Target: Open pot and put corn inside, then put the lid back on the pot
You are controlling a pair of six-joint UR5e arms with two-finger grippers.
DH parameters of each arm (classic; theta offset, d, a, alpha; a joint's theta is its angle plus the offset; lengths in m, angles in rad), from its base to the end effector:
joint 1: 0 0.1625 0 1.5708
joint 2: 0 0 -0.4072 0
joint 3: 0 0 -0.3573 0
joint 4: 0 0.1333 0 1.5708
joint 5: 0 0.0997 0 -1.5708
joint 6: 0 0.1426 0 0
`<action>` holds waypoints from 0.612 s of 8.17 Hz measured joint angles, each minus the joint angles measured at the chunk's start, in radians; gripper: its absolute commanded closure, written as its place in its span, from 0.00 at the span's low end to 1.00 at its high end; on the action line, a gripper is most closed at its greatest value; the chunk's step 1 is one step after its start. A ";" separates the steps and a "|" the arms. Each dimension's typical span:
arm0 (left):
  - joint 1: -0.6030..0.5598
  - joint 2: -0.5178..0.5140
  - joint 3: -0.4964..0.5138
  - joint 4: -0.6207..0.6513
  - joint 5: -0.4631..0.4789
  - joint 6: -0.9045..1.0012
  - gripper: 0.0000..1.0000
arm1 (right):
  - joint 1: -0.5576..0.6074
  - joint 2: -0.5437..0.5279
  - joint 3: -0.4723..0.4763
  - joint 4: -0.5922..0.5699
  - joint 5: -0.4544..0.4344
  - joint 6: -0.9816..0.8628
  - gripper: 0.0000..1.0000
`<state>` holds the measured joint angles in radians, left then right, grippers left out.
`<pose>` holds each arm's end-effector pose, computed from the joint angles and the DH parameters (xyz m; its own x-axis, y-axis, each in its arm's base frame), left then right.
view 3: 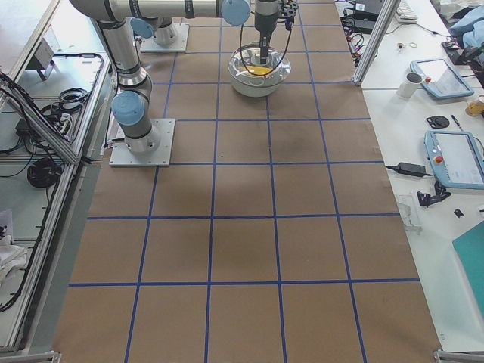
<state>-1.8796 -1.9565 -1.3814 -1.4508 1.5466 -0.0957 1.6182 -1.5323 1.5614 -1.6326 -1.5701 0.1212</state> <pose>-0.3103 -0.5226 0.3203 -0.9776 0.2099 0.0167 0.2106 0.9744 0.0782 0.1559 -0.4703 0.4197 -0.9973 0.0736 -0.0046 0.0738 0.9968 -0.0324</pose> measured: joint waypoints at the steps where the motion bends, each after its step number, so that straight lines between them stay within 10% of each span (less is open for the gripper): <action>1: 0.010 0.023 0.010 -0.020 0.017 0.004 0.00 | 0.000 0.000 0.000 0.000 -0.003 0.000 0.77; 5: 0.191 0.091 0.020 -0.070 0.028 0.075 0.00 | 0.000 0.000 0.000 0.002 -0.012 -0.001 0.78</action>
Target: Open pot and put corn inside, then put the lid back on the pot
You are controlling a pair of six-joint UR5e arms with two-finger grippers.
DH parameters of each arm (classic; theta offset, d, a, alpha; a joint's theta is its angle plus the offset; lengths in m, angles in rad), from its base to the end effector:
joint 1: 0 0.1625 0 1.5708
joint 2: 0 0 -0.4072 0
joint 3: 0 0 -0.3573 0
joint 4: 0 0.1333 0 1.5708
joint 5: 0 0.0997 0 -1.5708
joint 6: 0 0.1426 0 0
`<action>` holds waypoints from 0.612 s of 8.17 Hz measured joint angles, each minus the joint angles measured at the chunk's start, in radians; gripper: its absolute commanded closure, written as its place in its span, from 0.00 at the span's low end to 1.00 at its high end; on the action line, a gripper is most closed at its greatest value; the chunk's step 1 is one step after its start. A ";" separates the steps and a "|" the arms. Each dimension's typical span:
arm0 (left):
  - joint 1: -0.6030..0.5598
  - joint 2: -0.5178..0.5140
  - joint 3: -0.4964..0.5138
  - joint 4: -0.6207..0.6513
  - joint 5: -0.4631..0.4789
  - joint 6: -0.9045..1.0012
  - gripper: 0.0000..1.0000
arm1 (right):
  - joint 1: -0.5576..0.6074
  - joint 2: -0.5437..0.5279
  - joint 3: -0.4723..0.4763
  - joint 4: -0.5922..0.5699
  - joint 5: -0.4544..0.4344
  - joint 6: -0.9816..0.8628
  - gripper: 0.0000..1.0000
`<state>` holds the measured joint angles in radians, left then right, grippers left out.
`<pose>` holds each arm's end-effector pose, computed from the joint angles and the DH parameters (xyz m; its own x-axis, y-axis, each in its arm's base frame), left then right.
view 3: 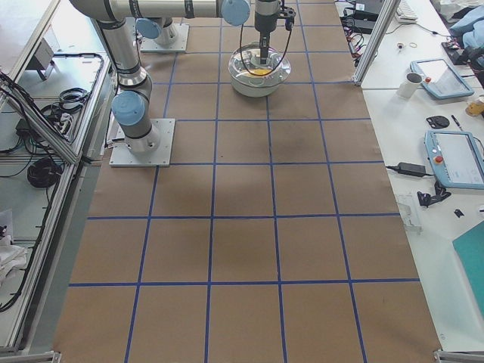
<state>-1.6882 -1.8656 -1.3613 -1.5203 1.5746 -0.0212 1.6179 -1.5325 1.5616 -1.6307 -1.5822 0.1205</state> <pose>-0.1985 -0.5495 0.3757 -0.9954 0.0962 -0.0045 0.0960 0.9948 0.0347 0.1540 -0.4701 0.4196 -0.9973 0.0736 0.0076 0.0734 0.9968 -0.0319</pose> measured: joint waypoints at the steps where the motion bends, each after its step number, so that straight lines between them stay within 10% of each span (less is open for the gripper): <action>1: 0.056 0.018 0.001 -0.022 0.000 0.041 0.00 | 0.000 0.000 0.000 0.001 0.001 0.000 0.82; 5: 0.151 0.091 -0.001 -0.082 0.004 0.096 0.00 | 0.103 0.033 -0.001 -0.024 0.024 0.184 0.82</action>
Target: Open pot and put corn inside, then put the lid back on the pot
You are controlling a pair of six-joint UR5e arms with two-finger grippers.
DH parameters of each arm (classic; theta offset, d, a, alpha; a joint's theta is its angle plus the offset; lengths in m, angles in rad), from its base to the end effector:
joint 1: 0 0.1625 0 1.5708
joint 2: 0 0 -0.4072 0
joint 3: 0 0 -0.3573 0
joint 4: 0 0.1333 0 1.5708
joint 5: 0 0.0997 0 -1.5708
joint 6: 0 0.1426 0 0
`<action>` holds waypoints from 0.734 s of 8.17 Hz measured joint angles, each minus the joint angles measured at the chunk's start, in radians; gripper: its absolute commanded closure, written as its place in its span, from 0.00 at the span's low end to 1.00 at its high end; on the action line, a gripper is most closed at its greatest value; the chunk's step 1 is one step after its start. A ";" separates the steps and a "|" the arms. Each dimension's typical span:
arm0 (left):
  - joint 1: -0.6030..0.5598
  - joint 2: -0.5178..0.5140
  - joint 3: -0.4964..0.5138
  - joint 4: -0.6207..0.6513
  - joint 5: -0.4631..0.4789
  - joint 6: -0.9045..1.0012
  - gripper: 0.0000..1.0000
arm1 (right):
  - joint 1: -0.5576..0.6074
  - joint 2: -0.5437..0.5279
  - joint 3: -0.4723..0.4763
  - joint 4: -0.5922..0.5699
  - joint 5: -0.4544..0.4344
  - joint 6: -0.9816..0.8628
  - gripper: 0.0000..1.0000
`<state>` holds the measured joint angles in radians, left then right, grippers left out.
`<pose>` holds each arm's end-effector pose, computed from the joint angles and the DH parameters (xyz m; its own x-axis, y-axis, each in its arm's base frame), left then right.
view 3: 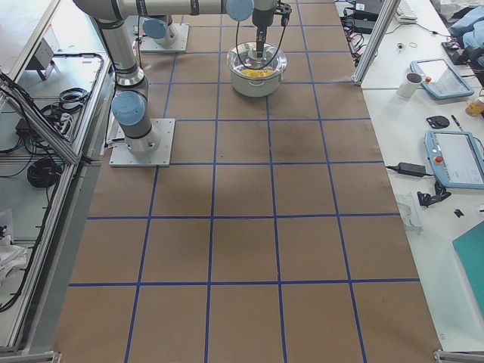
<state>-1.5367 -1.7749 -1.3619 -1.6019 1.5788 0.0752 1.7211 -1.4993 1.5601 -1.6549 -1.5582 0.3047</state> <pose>-0.1138 -0.5399 0.4178 -0.9991 0.0413 -0.0060 0.0411 0.9988 0.0268 0.2068 -0.4630 0.4067 -0.9880 0.1534 -0.0190 0.1538 0.9879 -0.0184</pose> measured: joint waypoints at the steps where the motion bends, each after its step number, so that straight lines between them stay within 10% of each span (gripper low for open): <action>1: 0.002 0.011 -0.002 -0.003 0.001 0.001 0.00 | 0.061 0.032 -0.004 -0.036 0.001 0.076 0.82; 6: 0.001 0.026 -0.007 -0.012 0.003 -0.007 0.00 | 0.219 0.167 -0.006 -0.189 0.003 0.213 0.80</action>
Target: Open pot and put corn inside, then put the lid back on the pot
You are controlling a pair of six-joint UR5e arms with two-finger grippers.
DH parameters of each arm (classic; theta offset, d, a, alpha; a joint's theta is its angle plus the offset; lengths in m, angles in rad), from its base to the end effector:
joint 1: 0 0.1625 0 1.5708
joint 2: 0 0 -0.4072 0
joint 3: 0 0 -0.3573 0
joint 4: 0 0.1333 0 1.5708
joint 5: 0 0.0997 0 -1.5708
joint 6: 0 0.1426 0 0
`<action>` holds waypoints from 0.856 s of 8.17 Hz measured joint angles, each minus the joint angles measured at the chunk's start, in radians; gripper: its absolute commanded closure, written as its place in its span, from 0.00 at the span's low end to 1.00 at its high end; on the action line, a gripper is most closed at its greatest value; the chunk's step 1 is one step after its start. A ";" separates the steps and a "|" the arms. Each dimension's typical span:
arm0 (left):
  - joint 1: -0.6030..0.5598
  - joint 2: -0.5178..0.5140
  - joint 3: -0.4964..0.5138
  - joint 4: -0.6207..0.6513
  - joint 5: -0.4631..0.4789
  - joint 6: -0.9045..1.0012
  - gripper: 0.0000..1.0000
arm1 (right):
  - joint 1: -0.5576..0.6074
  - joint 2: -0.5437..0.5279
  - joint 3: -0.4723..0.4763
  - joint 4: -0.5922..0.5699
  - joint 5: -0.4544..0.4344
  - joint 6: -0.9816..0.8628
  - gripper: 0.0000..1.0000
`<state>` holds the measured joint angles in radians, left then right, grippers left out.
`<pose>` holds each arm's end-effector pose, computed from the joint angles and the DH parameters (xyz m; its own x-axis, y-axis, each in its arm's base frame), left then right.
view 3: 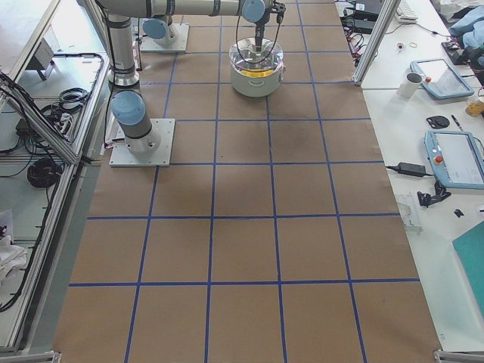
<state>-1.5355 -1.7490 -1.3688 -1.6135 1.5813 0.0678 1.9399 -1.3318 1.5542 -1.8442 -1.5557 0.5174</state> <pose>-0.1131 -0.5307 0.4273 -0.9994 0.0327 -0.0092 0.0325 0.9993 0.0196 0.3254 -0.4657 0.3420 -0.9885 0.1466 -0.0383 0.1480 0.9883 -0.0369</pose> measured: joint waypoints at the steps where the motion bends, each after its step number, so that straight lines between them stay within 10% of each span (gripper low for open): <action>1: 0.000 0.000 0.001 -0.003 0.000 0.000 0.00 | 0.006 0.010 0.006 -0.012 0.000 0.001 0.80; 7: 0.000 -0.006 0.001 -0.003 -0.001 -0.001 0.00 | 0.035 0.043 0.015 -0.022 0.012 0.000 0.80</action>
<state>-1.5355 -1.7554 -1.3682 -1.6161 1.5803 0.0664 1.9750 -1.2892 1.5688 -1.8666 -1.5439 0.5172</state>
